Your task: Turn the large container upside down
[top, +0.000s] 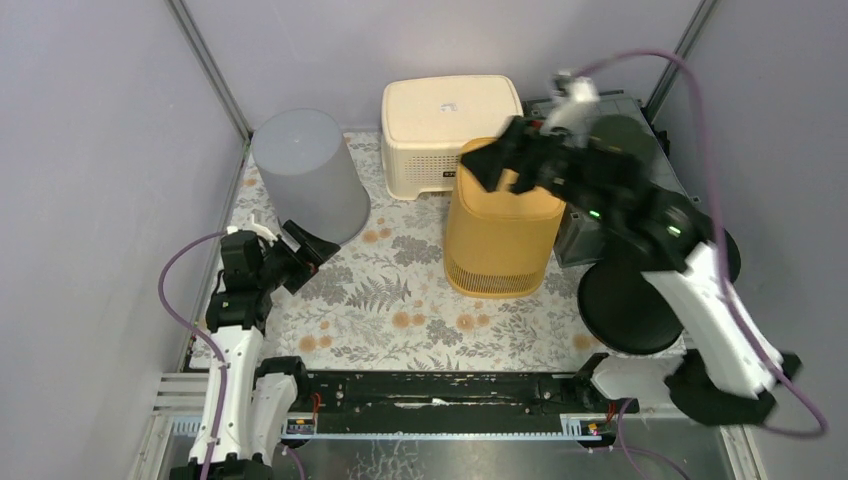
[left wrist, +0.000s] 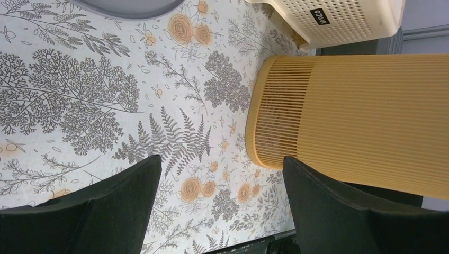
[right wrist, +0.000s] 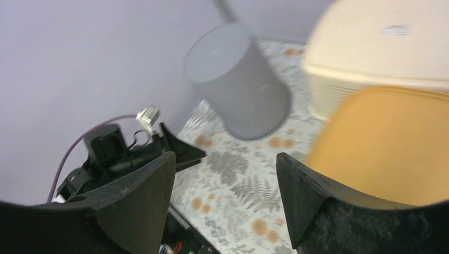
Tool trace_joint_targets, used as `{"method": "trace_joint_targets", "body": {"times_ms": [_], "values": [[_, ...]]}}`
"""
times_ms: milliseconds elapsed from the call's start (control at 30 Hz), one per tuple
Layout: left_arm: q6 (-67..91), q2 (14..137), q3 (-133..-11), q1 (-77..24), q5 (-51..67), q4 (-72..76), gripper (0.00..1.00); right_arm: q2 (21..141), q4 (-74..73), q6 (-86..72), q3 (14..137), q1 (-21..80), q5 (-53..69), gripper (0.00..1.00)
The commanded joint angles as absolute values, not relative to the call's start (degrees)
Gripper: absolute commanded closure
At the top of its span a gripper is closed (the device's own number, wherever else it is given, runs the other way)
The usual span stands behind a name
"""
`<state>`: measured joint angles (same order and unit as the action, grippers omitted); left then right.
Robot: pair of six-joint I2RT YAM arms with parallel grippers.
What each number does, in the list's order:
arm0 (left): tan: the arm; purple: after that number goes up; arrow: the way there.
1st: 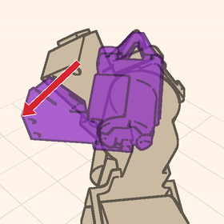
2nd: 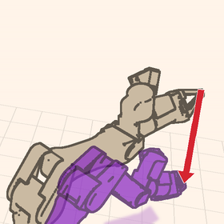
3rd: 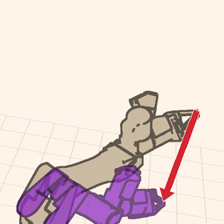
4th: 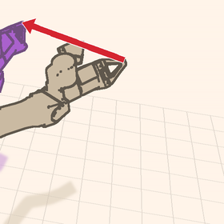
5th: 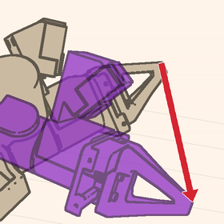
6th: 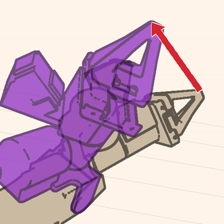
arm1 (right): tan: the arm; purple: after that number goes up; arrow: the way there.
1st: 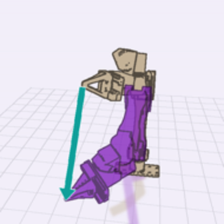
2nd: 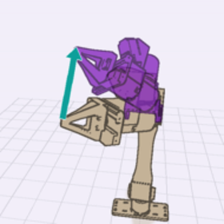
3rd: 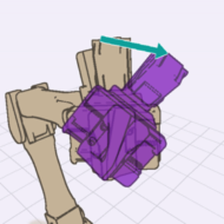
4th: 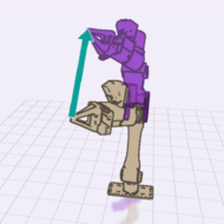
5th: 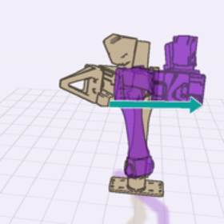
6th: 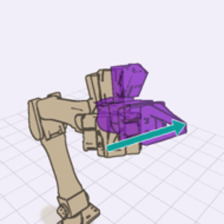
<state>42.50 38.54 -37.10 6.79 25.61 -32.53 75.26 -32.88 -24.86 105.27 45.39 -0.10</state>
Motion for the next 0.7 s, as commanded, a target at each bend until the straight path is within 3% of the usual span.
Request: {"method": "trace_joint_targets", "body": {"times_ms": [0,333,667], "values": [[41.9,43.9,-38.1,6.6,26.2,-25.2,0.09,69.4,-42.8,-27.7,98.7,36.5,-7.8,0.23],[44.7,63.3,-45.3,6.6,25.1,-13.0,0.09,62.3,-48.8,-32.1,92.6,22.6,-14.7,0.19],[46.3,80.8,-56.5,7.0,19.5,-8.1,0.09,62.2,-49.6,-33.9,93.3,11.6,-12.8,0.18]]}}
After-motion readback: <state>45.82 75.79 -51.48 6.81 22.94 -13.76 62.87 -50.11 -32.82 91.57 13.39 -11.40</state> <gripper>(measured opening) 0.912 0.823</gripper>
